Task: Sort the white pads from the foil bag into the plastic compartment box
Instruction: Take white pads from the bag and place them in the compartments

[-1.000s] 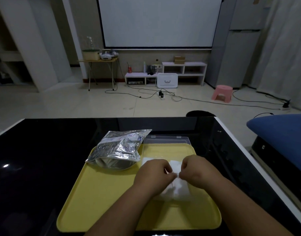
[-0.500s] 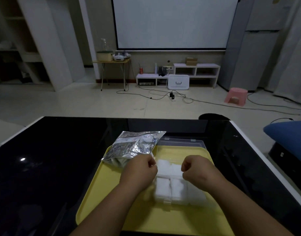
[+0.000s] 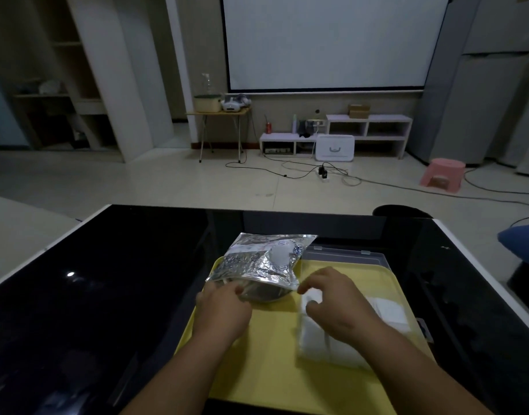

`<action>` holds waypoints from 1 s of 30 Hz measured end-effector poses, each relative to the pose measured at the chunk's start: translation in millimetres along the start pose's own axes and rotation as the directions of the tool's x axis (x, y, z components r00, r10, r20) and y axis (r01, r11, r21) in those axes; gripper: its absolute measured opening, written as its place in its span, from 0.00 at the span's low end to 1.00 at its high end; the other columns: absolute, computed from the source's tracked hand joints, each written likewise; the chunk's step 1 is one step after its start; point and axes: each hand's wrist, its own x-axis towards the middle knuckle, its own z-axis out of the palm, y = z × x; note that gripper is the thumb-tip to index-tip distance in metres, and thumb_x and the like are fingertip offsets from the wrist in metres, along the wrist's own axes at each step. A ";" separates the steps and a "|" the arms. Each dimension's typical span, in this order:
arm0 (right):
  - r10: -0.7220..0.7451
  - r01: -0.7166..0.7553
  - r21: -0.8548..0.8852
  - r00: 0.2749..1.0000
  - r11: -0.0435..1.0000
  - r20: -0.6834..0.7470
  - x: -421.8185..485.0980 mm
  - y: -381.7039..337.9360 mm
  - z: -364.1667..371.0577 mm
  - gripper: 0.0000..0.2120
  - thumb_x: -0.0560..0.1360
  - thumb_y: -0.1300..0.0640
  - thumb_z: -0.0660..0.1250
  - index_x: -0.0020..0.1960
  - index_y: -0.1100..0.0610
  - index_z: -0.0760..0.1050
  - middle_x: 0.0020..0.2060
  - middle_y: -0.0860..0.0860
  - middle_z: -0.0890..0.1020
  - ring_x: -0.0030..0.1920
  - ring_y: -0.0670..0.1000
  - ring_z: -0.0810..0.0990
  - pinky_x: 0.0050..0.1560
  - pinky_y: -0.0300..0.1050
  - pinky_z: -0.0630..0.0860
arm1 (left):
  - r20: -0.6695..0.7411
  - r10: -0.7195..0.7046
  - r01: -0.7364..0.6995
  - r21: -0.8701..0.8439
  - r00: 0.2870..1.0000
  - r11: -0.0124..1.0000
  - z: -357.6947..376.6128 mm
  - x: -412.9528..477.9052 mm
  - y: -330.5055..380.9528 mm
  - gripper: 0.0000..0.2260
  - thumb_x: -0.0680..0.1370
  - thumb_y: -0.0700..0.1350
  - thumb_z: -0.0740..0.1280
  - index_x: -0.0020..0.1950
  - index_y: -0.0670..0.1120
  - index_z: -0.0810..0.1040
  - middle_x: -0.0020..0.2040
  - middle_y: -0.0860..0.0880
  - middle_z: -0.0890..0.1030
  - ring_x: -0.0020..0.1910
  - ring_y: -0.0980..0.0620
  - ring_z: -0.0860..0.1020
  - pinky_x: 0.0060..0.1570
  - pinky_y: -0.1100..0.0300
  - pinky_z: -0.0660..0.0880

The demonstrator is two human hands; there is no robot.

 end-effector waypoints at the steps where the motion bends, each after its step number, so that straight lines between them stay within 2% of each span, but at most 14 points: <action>1: -0.040 0.041 -0.042 0.999 0.998 0.002 2.8 -5.5 4.0 0.17 0.74 0.55 0.64 0.60 0.41 0.77 0.69 0.47 0.70 0.68 0.52 0.66 0.67 0.47 0.66 | 0.019 0.006 -0.007 0.022 1.000 1.000 0.8 3.3 -2.7 0.20 0.72 0.50 0.61 0.64 0.60 0.76 0.69 0.45 0.72 0.68 0.42 0.68 0.66 0.53 0.65; 4: -0.085 0.090 -0.162 0.996 0.983 0.036 7.8 -15.5 16.6 0.22 0.76 0.52 0.62 0.67 0.37 0.71 0.77 0.48 0.58 0.75 0.54 0.55 0.73 0.50 0.56 | 0.094 0.010 -0.016 0.065 0.996 0.998 5.4 3.4 -4.2 0.27 0.72 0.51 0.63 0.72 0.60 0.69 0.74 0.46 0.67 0.73 0.44 0.63 0.71 0.52 0.63; 7: -0.069 0.086 -0.208 0.994 0.974 0.087 13.2 -17.8 28.8 0.24 0.77 0.52 0.61 0.71 0.37 0.65 0.79 0.50 0.50 0.78 0.55 0.49 0.75 0.53 0.50 | 0.112 0.018 -0.031 0.111 0.993 0.993 10.9 5.0 -5.6 0.31 0.72 0.52 0.63 0.75 0.59 0.63 0.77 0.46 0.61 0.75 0.44 0.60 0.72 0.51 0.62; 10: -0.049 0.088 -0.277 0.988 0.957 0.144 17.5 -13.4 36.0 0.24 0.79 0.50 0.59 0.74 0.39 0.62 0.80 0.50 0.49 0.78 0.56 0.47 0.75 0.55 0.48 | 0.133 0.009 -0.026 0.126 0.991 0.992 13.8 7.4 -2.0 0.31 0.73 0.51 0.64 0.76 0.59 0.61 0.78 0.46 0.58 0.75 0.43 0.59 0.72 0.50 0.61; 14: -0.042 0.084 -0.288 0.988 0.954 0.151 21.4 -7.1 40.0 0.28 0.81 0.49 0.57 0.79 0.49 0.53 0.79 0.45 0.51 0.78 0.51 0.49 0.76 0.54 0.48 | 0.141 0.006 -0.018 0.088 0.990 0.996 16.5 9.3 2.5 0.31 0.73 0.50 0.64 0.76 0.59 0.62 0.79 0.47 0.57 0.76 0.43 0.57 0.72 0.50 0.61; 17: -0.075 0.090 -0.166 0.993 0.982 0.094 24.8 -7.7 38.7 0.27 0.80 0.53 0.59 0.78 0.48 0.57 0.78 0.44 0.56 0.77 0.49 0.55 0.75 0.49 0.52 | 0.051 0.038 -0.040 0.043 0.998 0.998 14.3 5.7 2.9 0.24 0.72 0.45 0.63 0.69 0.59 0.71 0.72 0.49 0.68 0.69 0.45 0.68 0.64 0.52 0.70; 19: -0.062 0.063 -0.022 0.997 0.998 0.049 26.5 -7.7 34.2 0.26 0.80 0.55 0.60 0.77 0.49 0.61 0.77 0.44 0.60 0.76 0.48 0.60 0.74 0.44 0.57 | -0.068 0.018 -0.017 0.019 0.998 1.000 6.3 4.3 5.2 0.15 0.72 0.43 0.61 0.56 0.56 0.78 0.58 0.51 0.78 0.57 0.47 0.76 0.49 0.56 0.75; 21: -0.030 0.030 0.112 1.000 0.993 0.005 26.7 -7.3 28.8 0.23 0.80 0.58 0.60 0.74 0.50 0.66 0.74 0.45 0.67 0.72 0.48 0.67 0.69 0.40 0.63 | -0.146 -0.027 0.024 -0.022 0.989 0.999 -4.2 5.6 7.6 0.08 0.72 0.43 0.61 0.46 0.51 0.79 0.46 0.52 0.81 0.46 0.47 0.79 0.39 0.57 0.74; 23: -0.016 0.026 0.198 0.998 0.980 -0.053 25.8 -7.7 24.3 0.19 0.78 0.62 0.60 0.67 0.50 0.75 0.63 0.45 0.77 0.64 0.49 0.74 0.56 0.33 0.69 | -0.222 -0.073 0.051 -0.104 0.972 0.993 -11.7 11.1 5.7 0.04 0.73 0.43 0.62 0.40 0.49 0.75 0.41 0.51 0.79 0.40 0.47 0.77 0.35 0.57 0.71; 25: 0.004 0.022 0.277 0.996 0.961 -0.092 24.5 -8.7 20.3 0.16 0.77 0.63 0.60 0.59 0.49 0.80 0.50 0.44 0.80 0.53 0.49 0.77 0.45 0.29 0.69 | -0.310 -0.113 0.058 -0.180 0.944 0.982 -16.0 17.3 0.7 0.04 0.75 0.45 0.62 0.40 0.49 0.72 0.41 0.49 0.78 0.40 0.46 0.76 0.35 0.56 0.69; 27: 0.058 -0.016 0.378 0.993 0.926 -0.101 23.6 -11.2 17.4 0.13 0.77 0.62 0.61 0.55 0.52 0.82 0.45 0.47 0.82 0.48 0.50 0.79 0.46 0.37 0.73 | -0.298 -0.144 0.074 -0.233 0.944 0.970 -17.3 23.5 -6.5 0.04 0.77 0.48 0.62 0.44 0.49 0.74 0.44 0.49 0.78 0.44 0.45 0.76 0.40 0.53 0.73; 30: 0.163 -0.087 0.500 0.980 0.861 -0.111 24.0 -11.7 17.4 0.12 0.79 0.54 0.63 0.43 0.58 0.82 0.40 0.58 0.83 0.41 0.57 0.79 0.48 0.55 0.77 | -0.088 -0.183 0.148 -0.309 0.979 0.939 -10.6 30.0 -15.4 0.08 0.80 0.51 0.59 0.55 0.50 0.74 0.52 0.48 0.78 0.50 0.46 0.76 0.47 0.54 0.74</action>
